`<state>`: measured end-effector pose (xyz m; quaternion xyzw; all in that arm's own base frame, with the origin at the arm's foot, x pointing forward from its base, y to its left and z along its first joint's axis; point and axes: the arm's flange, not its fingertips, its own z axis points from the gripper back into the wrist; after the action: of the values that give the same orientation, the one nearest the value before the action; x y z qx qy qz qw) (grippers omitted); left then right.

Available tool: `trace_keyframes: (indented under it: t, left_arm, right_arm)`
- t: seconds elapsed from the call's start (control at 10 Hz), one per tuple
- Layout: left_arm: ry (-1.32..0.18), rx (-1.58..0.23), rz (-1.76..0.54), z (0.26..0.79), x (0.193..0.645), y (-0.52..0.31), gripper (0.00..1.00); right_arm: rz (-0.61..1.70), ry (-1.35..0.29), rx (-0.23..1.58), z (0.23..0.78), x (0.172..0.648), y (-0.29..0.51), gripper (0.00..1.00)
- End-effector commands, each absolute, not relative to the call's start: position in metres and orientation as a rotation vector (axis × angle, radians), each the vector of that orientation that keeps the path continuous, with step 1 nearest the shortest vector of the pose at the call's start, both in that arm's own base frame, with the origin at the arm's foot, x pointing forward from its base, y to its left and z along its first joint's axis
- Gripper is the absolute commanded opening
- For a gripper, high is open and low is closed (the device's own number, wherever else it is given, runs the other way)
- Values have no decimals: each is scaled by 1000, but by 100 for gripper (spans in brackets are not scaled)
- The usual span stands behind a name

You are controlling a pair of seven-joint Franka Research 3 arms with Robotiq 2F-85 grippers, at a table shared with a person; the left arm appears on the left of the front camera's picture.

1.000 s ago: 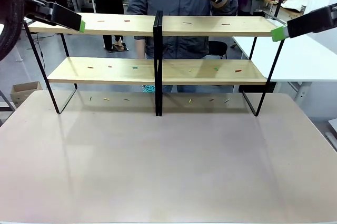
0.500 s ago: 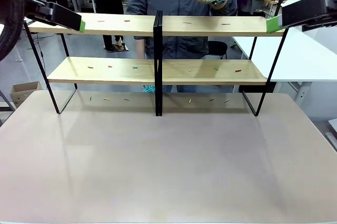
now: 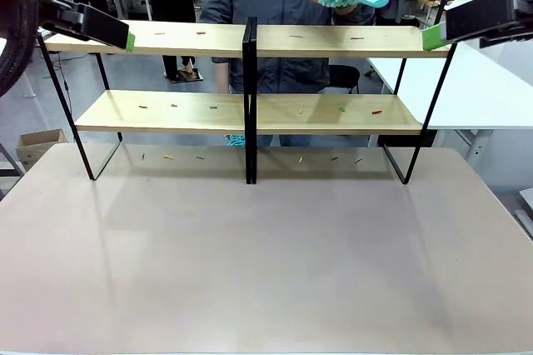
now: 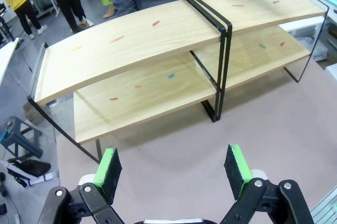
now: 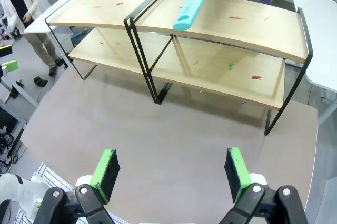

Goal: Clean the shelves.
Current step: Pick up the Duster when the human hands it over.

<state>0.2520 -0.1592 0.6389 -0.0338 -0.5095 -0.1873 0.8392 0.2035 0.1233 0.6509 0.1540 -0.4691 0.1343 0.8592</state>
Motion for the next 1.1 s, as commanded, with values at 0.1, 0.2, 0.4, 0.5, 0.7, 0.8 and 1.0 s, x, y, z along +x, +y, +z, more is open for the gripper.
trace_keyframes:
  t: [0.1,0.2,0.4,0.5,0.7,0.8,1.0]
  left_arm:
    - [-1075,-67,-397,639,251,-159,100]
    - [-1075,-67,-397,639,251,-159,100]
    - [-1075,-67,-397,639,251,-159,100]
    - [-1075,-67,-397,639,251,-159,100]
    - [-1075,-67,-397,639,251,-159,100]
    - [-1075,-67,-397,639,251,-159,100]
    - [-1075,-67,-397,639,251,-159,100]
  right_arm:
    - [282,-985,323,651,203,123,100]
    - [197,-876,297,661,223,103,100]
    - [72,-548,861,709,314,14,100]
    - [31,-451,1066,715,344,-11,100]
    - [134,-758,686,679,305,5,100]
    - [216,-750,652,667,297,28,100]
    - [81,-645,923,676,381,25,100]
